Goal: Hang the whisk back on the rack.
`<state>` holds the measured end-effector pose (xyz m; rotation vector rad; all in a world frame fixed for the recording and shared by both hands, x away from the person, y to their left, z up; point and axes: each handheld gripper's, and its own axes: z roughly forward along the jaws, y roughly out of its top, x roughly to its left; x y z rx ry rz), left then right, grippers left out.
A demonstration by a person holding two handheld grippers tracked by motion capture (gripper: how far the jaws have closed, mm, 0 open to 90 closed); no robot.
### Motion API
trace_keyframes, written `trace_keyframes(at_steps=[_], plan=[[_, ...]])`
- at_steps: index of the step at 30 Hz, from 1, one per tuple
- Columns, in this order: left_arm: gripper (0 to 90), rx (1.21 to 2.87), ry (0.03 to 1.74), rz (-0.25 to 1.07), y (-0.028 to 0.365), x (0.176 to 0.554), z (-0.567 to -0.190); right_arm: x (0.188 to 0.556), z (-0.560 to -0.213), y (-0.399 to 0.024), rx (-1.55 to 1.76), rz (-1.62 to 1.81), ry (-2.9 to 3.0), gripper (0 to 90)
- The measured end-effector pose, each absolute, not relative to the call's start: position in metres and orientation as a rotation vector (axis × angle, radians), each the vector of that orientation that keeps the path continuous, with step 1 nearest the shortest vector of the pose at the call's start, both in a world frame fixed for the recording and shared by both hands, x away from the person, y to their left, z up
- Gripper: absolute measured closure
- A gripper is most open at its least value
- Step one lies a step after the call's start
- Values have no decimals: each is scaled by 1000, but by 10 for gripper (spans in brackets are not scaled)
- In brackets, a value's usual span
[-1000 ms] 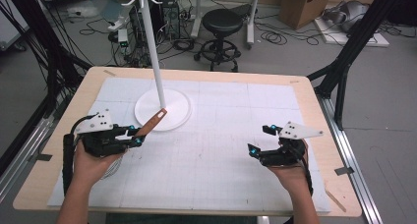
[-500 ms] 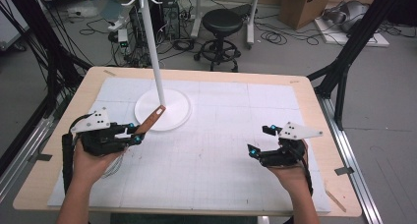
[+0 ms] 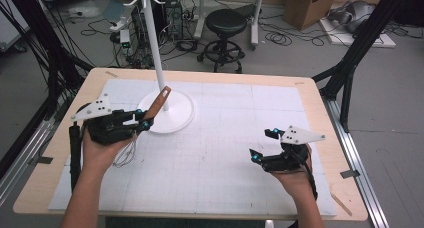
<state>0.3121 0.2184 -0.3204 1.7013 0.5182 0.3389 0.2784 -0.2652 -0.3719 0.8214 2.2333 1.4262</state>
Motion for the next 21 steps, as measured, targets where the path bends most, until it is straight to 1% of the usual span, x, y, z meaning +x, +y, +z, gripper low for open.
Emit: trace_keyframes(at_steps=[5,10,16,21], plan=[[710,1655,486,361,217,321,-295,278,-372,-267,823,1432,2223,140],[710,1620,477,366,218,329,-278,277,-371,-266,821,1431,2226,140],[710,1619,502,404,220,339,-257,278,-373,-264,823,1421,2237,140],[710,1585,517,424,223,345,-240,279,-374,-265,819,1418,2236,140]])
